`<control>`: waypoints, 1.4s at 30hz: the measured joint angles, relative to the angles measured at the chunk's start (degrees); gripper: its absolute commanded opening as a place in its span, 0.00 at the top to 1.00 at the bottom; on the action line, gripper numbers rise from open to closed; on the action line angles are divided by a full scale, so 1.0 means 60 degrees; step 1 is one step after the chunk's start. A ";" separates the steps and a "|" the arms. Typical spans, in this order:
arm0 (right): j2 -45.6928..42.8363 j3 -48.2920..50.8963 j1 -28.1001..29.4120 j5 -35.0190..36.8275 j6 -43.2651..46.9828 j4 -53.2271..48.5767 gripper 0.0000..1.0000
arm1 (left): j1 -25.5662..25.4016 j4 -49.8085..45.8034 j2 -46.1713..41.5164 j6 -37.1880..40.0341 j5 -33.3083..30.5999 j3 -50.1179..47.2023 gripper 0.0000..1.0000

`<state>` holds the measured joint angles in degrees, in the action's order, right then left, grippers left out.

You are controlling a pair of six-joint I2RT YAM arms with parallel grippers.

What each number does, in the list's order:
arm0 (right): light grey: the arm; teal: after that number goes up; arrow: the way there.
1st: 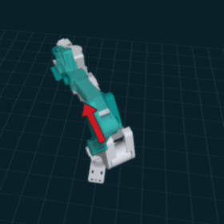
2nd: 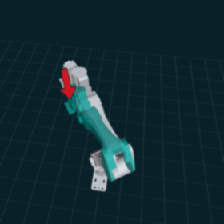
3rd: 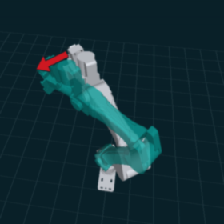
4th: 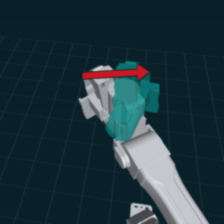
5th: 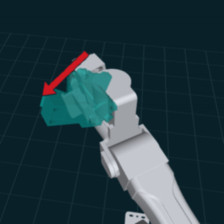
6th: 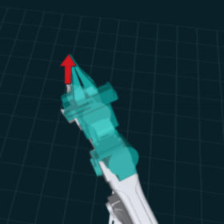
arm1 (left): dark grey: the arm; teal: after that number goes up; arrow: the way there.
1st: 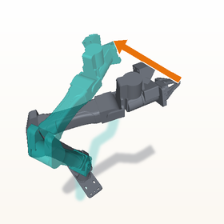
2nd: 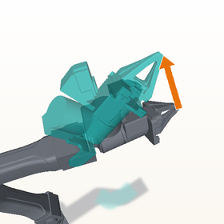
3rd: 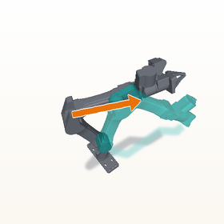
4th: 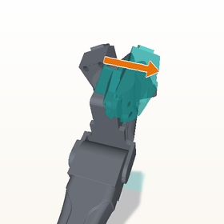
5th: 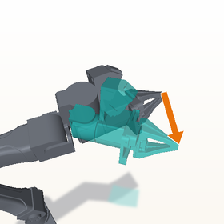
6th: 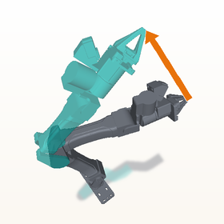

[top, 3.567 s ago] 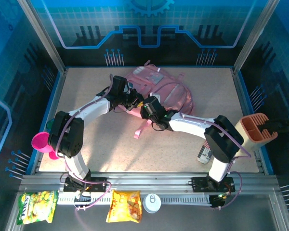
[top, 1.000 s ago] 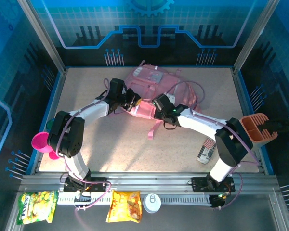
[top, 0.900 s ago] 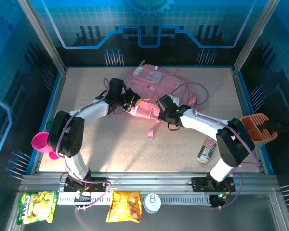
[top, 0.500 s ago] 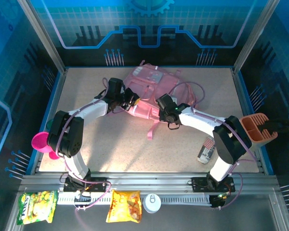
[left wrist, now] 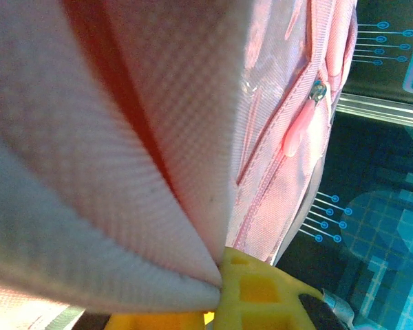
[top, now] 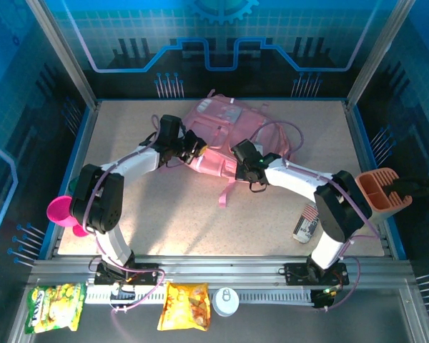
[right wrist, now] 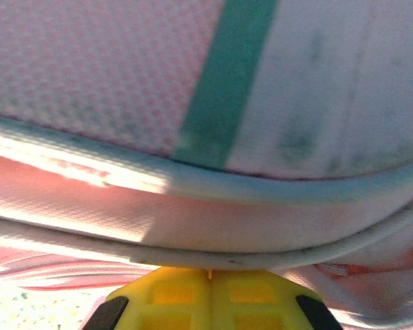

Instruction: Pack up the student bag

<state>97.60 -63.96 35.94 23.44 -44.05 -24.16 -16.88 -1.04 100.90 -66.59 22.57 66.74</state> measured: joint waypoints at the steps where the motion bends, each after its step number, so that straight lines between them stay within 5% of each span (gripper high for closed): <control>1: -0.0069 0.0051 0.0000 0.0146 0.0007 -0.0066 0.97 | 0.0051 -0.0062 0.0051 0.0076 0.0062 0.0073 1.00; 5: -0.0299 0.0091 -0.0004 0.0641 0.0113 -0.0357 1.00 | 0.0339 -0.0251 0.0331 0.0375 0.0295 0.0372 0.92; 10: 0.0117 -0.0998 0.0109 0.0412 0.0769 -0.1056 1.00 | 0.0892 -0.0277 0.0525 0.0823 0.0095 0.0477 0.59; 15: 0.1118 -0.2725 0.0543 -0.0087 0.1537 -0.1461 1.00 | 0.1428 -0.0113 0.0084 0.1024 -0.0404 0.0051 0.50; 29: 0.1923 -0.3657 0.0940 -0.2422 0.2069 -0.0550 1.00 | 0.0601 0.1654 -0.0710 -0.0499 0.0317 -0.1927 0.51; 42: 0.1923 -0.3566 0.0940 -0.2561 0.2022 -0.0448 1.00 | 0.0040 0.1854 0.0229 -0.0969 0.0131 -0.1370 0.81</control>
<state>109.14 -85.36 41.58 8.08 -31.92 -26.85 -16.64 10.09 102.28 -72.40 23.35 58.52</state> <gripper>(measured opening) 0.064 0.248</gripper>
